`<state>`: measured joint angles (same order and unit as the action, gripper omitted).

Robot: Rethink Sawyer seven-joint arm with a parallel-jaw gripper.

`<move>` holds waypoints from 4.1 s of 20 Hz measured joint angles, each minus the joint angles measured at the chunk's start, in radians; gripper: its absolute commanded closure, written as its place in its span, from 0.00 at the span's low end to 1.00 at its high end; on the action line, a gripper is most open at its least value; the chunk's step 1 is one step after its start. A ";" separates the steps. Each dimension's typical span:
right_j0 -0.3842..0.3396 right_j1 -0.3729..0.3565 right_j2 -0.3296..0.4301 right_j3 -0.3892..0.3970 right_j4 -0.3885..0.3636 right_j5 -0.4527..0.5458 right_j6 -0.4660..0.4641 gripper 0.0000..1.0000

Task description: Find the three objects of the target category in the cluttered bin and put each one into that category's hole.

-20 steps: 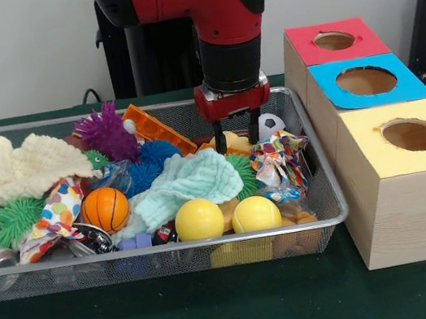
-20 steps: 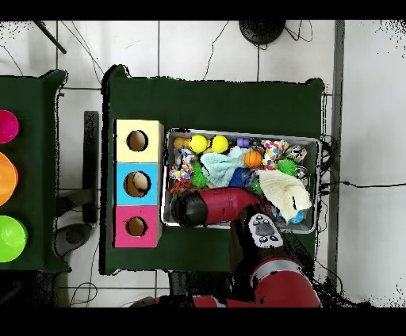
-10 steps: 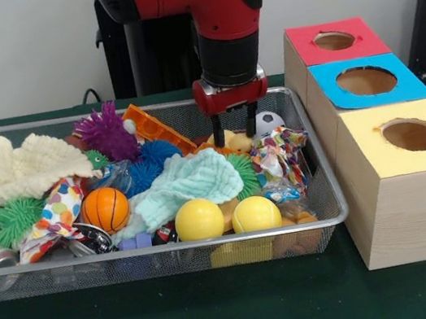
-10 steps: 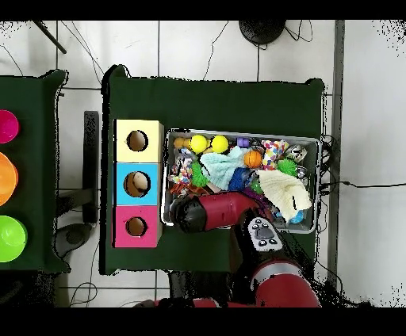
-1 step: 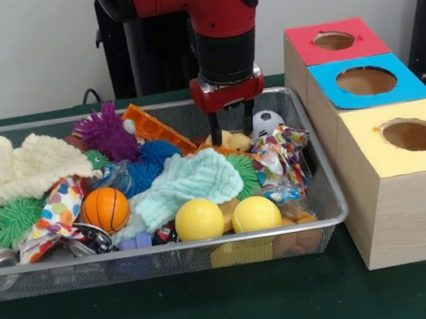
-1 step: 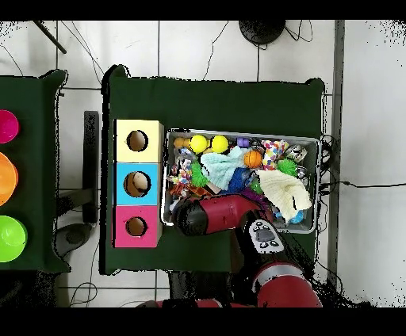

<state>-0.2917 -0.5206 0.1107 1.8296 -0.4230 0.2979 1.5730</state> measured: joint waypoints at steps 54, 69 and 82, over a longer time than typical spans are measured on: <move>-0.007 0.073 -0.016 0.021 -0.017 -0.215 0.000 1.00; -0.046 -0.300 0.076 0.162 0.139 0.087 0.000 1.00; -0.056 -0.453 0.133 0.163 0.212 0.172 0.000 1.00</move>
<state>-0.3473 -0.9741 0.2433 1.9924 -0.2112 0.4700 1.5730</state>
